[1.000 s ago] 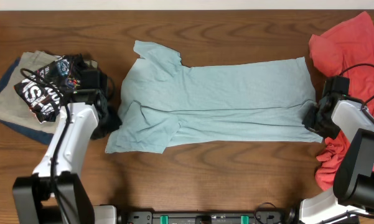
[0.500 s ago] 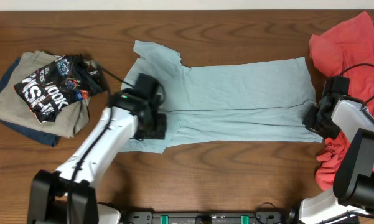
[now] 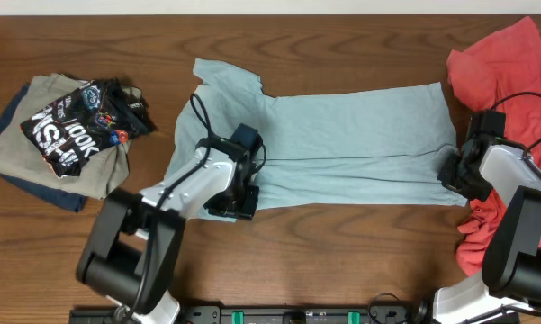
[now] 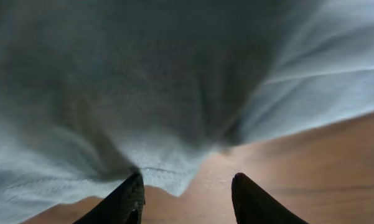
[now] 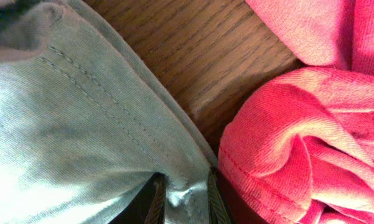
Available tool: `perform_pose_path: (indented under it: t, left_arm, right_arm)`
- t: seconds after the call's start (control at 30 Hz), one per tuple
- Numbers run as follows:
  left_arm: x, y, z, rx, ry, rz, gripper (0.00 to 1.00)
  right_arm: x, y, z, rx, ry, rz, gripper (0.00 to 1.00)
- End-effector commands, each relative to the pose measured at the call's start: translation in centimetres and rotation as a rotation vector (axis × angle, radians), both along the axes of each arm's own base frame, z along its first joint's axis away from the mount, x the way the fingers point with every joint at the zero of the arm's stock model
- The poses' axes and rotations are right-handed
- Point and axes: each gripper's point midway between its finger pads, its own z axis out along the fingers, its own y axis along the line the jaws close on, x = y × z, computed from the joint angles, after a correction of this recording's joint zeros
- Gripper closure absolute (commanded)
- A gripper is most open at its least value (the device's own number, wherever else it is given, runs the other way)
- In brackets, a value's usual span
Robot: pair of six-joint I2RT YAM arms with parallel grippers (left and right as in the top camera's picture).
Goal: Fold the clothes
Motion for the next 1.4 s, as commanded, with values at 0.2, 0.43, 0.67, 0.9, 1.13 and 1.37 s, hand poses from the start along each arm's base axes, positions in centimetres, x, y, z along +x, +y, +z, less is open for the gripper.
perform_pose_path:
  t: [0.2, 0.43, 0.67, 0.9, 1.13, 1.37]
  left_arm:
    - [0.0, 1.9, -1.0, 0.109, -0.005, -0.034, 0.91]
    - [2.4, 1.6, 1.6, 0.127, -0.066, -0.037, 0.94]
    - [10.9, 1.5, 8.9, 0.173, -0.383, 0.004, 0.92]
    - [11.2, 2.2, 8.6, 0.178, -0.384, 0.068, 0.41]
    - [8.9, 4.6, 8.2, 0.239, -0.276, 0.154, 0.41]
    - [9.5, 8.5, 8.1, 0.265, -0.258, 0.407, 0.39]
  right_arm:
    - [-1.1, 0.5, -1.1, 0.039, 0.029, -0.017, 0.78]
    - [-1.1, 0.5, -1.1, 0.039, 0.029, -0.017, 0.78]
    - [-1.1, 0.5, -1.1, 0.039, 0.029, -0.017, 0.77]
    - [-1.1, 0.5, -1.1, 0.04, 0.029, -0.017, 0.75]
    - [-1.0, 0.6, -1.1, 0.046, 0.024, -0.016, 0.75]
    - [0.0, 1.4, -0.6, 0.098, 0.0, 0.017, 0.72]
